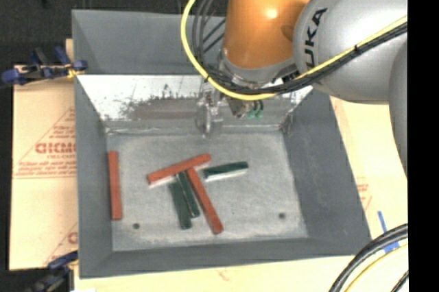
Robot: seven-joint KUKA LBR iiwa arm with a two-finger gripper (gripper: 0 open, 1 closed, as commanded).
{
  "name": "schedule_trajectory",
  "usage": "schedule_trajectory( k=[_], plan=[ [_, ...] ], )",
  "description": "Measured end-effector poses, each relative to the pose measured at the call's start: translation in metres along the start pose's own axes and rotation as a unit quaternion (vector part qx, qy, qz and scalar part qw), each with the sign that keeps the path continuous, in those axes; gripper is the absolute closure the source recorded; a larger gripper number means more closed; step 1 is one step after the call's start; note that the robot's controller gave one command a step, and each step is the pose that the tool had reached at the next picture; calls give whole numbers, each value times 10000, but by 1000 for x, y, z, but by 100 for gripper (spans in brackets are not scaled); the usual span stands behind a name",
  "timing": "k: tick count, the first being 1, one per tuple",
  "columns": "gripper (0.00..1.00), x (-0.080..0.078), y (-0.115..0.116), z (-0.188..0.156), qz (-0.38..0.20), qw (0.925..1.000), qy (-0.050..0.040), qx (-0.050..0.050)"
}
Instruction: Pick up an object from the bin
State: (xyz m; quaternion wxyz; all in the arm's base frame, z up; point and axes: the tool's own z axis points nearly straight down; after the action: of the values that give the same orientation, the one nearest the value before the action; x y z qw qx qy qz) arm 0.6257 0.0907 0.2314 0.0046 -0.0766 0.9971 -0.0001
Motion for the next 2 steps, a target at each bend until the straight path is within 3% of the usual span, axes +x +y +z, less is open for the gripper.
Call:
schedule_trajectory(
  k=[1,2],
  plan=[
    [100,1,1,2,2,10000,20,-5],
    [0,-15,17,61,768,9970,48,-11]
  ],
)
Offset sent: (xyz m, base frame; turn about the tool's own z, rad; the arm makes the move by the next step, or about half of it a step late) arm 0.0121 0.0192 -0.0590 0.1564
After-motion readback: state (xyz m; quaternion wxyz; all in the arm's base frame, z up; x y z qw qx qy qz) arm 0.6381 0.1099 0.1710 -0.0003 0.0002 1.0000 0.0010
